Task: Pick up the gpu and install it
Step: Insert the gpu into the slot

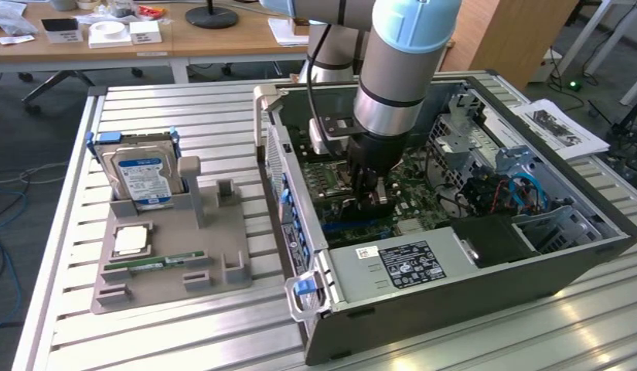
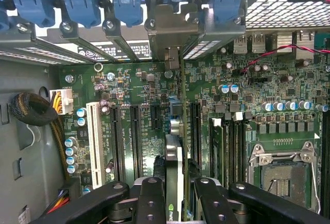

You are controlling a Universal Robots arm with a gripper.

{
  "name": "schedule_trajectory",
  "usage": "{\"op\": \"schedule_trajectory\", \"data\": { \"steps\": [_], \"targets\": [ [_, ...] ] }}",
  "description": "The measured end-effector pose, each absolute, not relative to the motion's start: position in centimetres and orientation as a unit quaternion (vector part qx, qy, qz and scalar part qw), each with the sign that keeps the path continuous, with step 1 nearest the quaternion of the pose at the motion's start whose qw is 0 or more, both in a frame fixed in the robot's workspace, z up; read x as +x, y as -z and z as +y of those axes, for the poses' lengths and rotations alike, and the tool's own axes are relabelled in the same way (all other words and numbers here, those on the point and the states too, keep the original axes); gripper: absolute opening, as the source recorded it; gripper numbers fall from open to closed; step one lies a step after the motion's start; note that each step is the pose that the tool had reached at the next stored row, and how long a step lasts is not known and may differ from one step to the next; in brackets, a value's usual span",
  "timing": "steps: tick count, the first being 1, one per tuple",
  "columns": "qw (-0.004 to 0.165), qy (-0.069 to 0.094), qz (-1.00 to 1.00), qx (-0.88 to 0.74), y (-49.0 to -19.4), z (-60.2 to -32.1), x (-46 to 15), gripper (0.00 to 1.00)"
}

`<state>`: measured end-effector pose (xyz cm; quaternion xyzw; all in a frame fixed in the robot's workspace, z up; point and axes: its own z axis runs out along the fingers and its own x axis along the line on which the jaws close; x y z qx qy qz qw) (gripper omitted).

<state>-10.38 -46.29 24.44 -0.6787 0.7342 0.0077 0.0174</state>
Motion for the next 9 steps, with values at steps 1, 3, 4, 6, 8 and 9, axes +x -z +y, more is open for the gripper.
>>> {"op": "schedule_trajectory", "data": {
  "steps": [1,3,4,6,8,9],
  "targets": [
    [0.017,-0.008,0.734,-0.679,-24.44,-46.29,-10.38,0.27],
    [0.017,-0.008,0.734,-0.679,-24.44,-46.29,-10.38,0.27],
    [0.017,-0.008,0.734,-0.679,-24.44,-46.29,-10.38,0.27],
    [0.018,-0.008,0.734,-0.678,-24.37,-46.28,-10.40,0.28],
    [0.018,-0.008,0.734,-0.679,-24.42,-46.28,-10.39,0.33],
    [0.018,-0.008,0.734,-0.679,-24.43,-46.29,-10.38,0.40]
  ]
}}
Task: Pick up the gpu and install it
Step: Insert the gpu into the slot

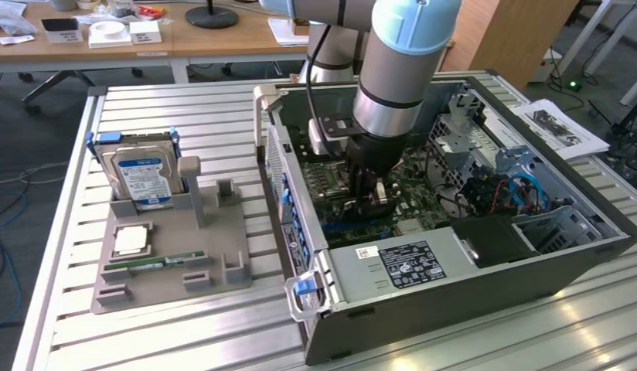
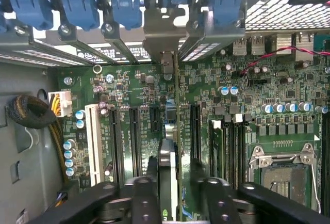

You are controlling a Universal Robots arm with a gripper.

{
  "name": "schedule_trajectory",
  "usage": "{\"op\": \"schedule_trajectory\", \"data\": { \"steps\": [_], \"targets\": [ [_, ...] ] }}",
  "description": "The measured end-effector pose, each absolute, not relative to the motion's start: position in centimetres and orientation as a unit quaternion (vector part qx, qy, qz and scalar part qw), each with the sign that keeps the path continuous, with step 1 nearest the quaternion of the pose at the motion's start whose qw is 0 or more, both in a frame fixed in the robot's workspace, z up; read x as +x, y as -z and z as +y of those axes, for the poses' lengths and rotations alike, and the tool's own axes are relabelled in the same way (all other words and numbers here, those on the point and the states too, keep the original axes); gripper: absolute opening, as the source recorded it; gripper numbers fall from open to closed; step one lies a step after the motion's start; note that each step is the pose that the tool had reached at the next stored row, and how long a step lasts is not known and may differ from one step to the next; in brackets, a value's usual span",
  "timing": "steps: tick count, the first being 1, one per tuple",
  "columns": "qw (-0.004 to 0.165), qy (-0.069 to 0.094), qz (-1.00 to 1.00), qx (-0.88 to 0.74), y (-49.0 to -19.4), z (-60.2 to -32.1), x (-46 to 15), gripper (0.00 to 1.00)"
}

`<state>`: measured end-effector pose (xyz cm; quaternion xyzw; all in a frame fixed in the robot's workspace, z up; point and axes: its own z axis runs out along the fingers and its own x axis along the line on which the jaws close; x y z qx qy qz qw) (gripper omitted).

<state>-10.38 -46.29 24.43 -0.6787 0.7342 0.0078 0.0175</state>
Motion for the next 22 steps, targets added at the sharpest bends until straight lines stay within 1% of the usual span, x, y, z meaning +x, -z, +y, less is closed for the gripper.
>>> {"op": "schedule_trajectory", "data": {
  "steps": [1,2,9,16,22],
  "targets": [
    [0.017,-0.008,0.734,-0.679,-24.4,-46.3,-10.4,0.40],
    [0.017,-0.008,0.734,-0.679,-24.4,-46.3,-10.4,0.46],
    [0.017,-0.008,0.734,-0.679,-24.5,-46.3,-10.4,0.46],
    [0.018,-0.008,0.734,-0.679,-26.2,-46.3,-10.4,0.46],
    [0.018,-0.008,0.734,-0.679,-26.3,-46.3,-10.4,0.46]
  ]
}}
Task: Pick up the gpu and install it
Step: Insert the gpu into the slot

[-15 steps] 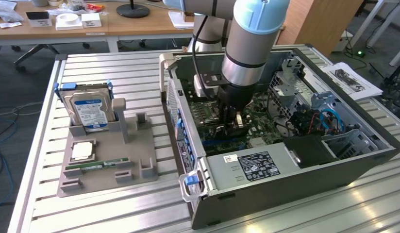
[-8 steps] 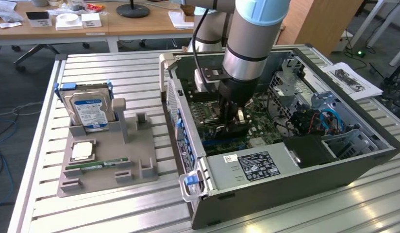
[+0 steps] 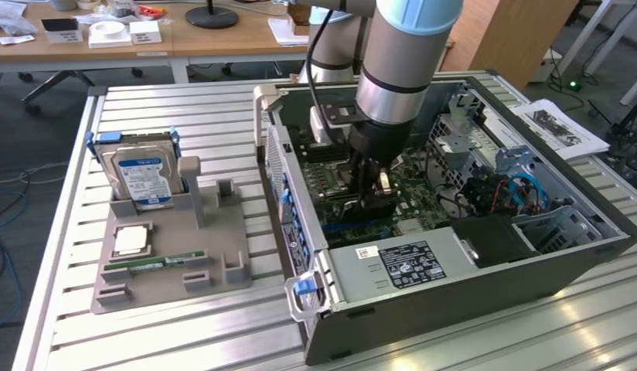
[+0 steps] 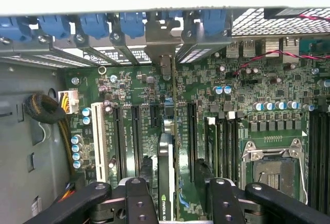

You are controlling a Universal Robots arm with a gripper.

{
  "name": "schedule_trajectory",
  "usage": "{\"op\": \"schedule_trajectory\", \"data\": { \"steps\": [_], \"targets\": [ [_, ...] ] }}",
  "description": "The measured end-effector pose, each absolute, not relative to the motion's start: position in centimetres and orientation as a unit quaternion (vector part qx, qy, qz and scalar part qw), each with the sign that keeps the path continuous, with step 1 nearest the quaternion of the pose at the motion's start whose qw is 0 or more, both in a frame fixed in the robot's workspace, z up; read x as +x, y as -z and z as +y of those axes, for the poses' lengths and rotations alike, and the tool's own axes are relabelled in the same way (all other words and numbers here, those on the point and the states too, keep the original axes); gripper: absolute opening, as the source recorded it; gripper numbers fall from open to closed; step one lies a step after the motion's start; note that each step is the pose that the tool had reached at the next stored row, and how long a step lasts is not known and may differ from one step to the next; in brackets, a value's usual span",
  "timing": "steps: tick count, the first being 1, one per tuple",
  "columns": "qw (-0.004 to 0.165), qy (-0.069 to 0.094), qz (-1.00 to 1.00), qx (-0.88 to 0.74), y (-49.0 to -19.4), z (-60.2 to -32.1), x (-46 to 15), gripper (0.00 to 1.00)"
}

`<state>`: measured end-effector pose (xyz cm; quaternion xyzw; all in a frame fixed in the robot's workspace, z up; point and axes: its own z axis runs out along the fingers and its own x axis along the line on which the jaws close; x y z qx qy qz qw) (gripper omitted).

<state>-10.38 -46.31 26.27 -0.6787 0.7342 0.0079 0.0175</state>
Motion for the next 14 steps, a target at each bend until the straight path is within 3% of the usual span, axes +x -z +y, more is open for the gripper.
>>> {"op": "schedule_trajectory", "data": {
  "steps": [14],
  "targets": [
    [0.017,-0.008,0.734,-0.679,-25.66,-46.44,-10.41,0.46]
  ]
}}
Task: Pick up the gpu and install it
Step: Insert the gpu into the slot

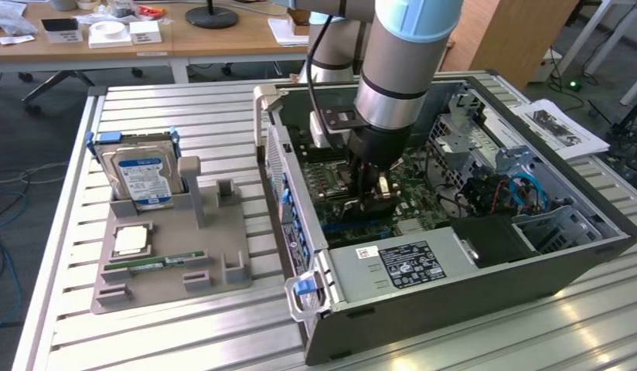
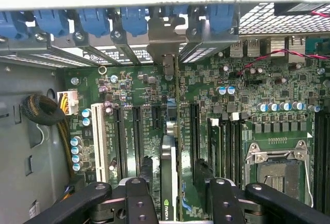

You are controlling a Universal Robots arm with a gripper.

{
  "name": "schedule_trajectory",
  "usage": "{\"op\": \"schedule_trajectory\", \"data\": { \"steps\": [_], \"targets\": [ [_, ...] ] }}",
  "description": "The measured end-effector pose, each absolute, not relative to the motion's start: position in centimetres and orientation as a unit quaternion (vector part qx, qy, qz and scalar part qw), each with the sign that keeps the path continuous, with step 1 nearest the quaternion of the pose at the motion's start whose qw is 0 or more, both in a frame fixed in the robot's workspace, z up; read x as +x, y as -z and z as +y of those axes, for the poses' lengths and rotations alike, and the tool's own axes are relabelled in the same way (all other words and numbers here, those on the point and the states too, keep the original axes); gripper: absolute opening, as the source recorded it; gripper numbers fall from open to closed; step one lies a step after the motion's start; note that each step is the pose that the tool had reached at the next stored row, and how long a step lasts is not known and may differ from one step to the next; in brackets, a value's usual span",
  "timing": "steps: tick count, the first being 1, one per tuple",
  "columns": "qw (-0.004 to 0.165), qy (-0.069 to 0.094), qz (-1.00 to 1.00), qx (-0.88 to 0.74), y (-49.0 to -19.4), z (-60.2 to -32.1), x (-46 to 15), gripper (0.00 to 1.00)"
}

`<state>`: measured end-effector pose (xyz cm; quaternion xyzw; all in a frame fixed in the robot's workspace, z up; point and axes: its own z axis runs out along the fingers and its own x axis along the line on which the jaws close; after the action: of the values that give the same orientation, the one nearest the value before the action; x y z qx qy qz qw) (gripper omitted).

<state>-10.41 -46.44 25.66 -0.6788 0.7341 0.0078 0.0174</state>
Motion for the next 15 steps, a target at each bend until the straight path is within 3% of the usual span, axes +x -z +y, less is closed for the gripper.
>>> {"op": "schedule_trajectory", "data": {
  "steps": [15],
  "targets": [
    [0.018,-0.008,0.734,-0.679,-25.58,-46.07,-10.41,0.46]
  ]
}}
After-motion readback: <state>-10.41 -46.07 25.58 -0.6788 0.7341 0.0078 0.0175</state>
